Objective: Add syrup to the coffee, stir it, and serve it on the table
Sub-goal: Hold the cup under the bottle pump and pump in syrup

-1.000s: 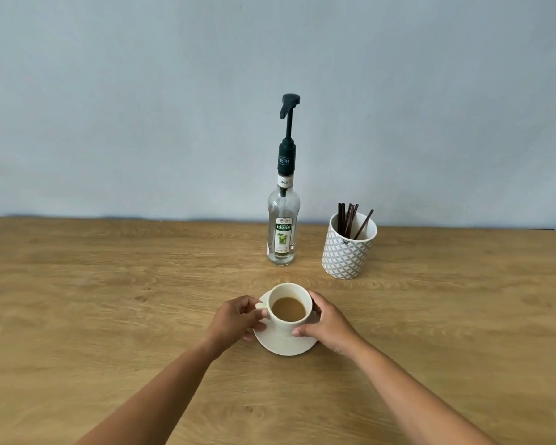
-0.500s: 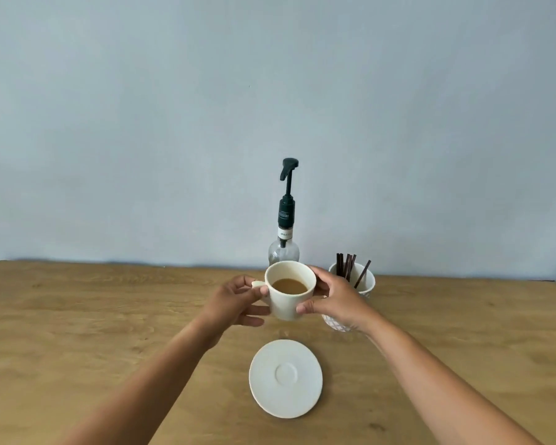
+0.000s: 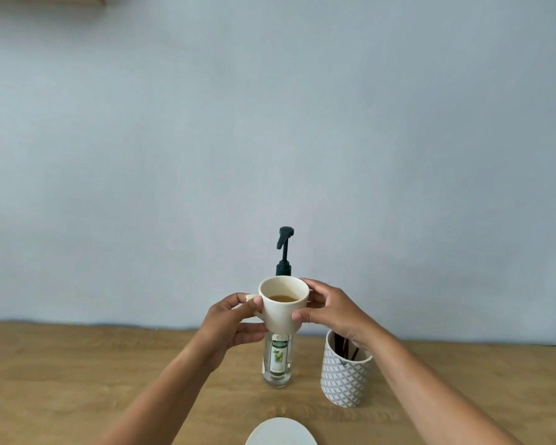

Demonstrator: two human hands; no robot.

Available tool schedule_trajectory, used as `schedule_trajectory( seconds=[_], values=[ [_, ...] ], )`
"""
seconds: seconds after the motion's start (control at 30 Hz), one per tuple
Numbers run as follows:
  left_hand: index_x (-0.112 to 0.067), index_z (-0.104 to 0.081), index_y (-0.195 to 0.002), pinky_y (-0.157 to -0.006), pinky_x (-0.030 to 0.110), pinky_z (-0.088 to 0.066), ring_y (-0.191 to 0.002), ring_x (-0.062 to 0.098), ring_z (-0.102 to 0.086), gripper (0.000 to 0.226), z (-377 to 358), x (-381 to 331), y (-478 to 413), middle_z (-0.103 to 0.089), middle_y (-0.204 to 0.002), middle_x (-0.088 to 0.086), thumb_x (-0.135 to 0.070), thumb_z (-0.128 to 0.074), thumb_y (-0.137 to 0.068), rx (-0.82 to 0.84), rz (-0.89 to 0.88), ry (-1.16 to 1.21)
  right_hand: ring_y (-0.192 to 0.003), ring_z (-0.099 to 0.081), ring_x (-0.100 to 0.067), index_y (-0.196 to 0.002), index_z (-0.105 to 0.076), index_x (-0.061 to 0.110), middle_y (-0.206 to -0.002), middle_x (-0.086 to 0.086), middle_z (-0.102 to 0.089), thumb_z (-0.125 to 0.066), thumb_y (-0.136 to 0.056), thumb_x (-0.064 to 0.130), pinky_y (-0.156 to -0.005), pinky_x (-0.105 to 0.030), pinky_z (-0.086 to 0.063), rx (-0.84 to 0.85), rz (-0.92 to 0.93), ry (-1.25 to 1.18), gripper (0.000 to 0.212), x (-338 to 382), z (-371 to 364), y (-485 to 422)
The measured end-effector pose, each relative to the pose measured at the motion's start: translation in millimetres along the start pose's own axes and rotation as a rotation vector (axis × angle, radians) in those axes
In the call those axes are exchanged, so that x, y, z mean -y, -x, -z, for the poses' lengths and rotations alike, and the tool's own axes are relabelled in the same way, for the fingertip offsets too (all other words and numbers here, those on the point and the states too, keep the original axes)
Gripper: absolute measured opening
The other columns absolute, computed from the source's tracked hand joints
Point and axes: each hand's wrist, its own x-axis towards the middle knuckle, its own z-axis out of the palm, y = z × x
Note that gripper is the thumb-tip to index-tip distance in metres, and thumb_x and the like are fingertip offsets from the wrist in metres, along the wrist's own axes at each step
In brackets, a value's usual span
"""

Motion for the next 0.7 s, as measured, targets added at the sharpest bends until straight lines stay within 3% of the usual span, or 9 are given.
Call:
schedule_trajectory(
  seconds=[0.13,0.23,0.37,0.43,0.53,0.63,0.7],
  values=[
    [-0.011,-0.067,-0.093,-0.064,0.034,-0.063,-0.088,0.042,-0.076,0.018,1.1,-10.0,-6.5,-0.078,-0.095,0.011,-0.026,-0.075,-0.087,-0.023,-0.030,-0.031,-0.096,-0.068,-0.007,-0.126,-0.057,0.028,-0.109,0.009,-0.070,-0.068,-0.071,0.061,-0.073,-0.023,-0.050,-0.182,0.021,0.052,0.065,27.0,13.5,-10.9],
    [-0.010,-0.066,-0.093,-0.065,0.034,-0.063,-0.088,0.042,-0.076,0.019,2.5,-17.4,-11.3,-0.078,-0.093,0.010,-0.026,-0.074,-0.087,-0.030,-0.047,-0.041,-0.091,-0.066,-0.017,-0.105,-0.067,0.026,-0.103,-0.003,-0.071,-0.058,-0.085,0.060,-0.073,-0.030,-0.049,-0.352,0.062,0.060,0.040,53.7,23.7,-33.9],
    [-0.011,-0.067,-0.093,-0.065,0.034,-0.063,-0.087,0.042,-0.076,0.018,3.0,-24.5,-16.3,-0.078,-0.093,0.011,-0.026,-0.074,-0.087,-0.037,-0.066,-0.040,-0.077,-0.053,-0.032,-0.105,-0.055,-0.008,-0.101,-0.031,-0.059,-0.048,-0.088,0.057,-0.086,-0.049,-0.049,-0.399,0.017,0.177,0.068,90.6,25.2,-79.2],
    [-0.010,-0.068,-0.093,-0.065,0.034,-0.063,-0.087,0.042,-0.076,0.018,2.8,-27.2,-18.9,-0.078,-0.096,0.012,-0.027,-0.074,-0.087,-0.048,-0.076,-0.039,-0.072,-0.047,-0.025,-0.087,-0.052,-0.008,-0.082,-0.026,-0.051,-0.041,-0.090,0.060,-0.083,-0.047,-0.048,-0.370,-0.031,0.259,0.069,105.8,20.8,-101.1],
    [-0.010,-0.069,-0.093,-0.064,0.034,-0.063,-0.086,0.042,-0.076,0.020,1.6,-30.1,-22.3,-0.078,-0.097,0.014,-0.028,-0.074,-0.087,-0.056,-0.078,-0.035,-0.059,-0.039,-0.019,-0.063,-0.034,0.014,-0.063,-0.002,-0.039,-0.033,-0.091,0.064,-0.059,-0.036,-0.032,-0.339,-0.088,0.405,0.058,118.2,8.1,-130.6],
    [-0.010,-0.069,-0.092,-0.063,0.034,-0.063,-0.085,0.041,-0.076,0.019,0.5,-31.8,-25.4,-0.079,-0.094,0.013,-0.028,-0.075,-0.087,-0.057,-0.067,-0.031,-0.073,-0.052,-0.026,-0.069,-0.043,0.014,-0.070,-0.004,-0.050,-0.033,-0.090,0.068,-0.068,-0.036,-0.037,-0.261,-0.177,0.477,0.059,119.5,-3.7,-149.9],
    [-0.011,-0.068,-0.092,-0.064,0.035,-0.064,-0.085,0.041,-0.076,0.019,1.0,-32.3,-27.2,-0.079,-0.093,0.012,-0.028,-0.075,-0.087,-0.055,-0.062,-0.027,-0.103,-0.056,-0.033,-0.108,-0.057,0.005,-0.104,-0.012,-0.063,-0.034,-0.089,0.070,-0.082,-0.038,-0.039,-0.197,-0.235,0.503,0.071,115.6,-8.2,-158.7]
  ],
)
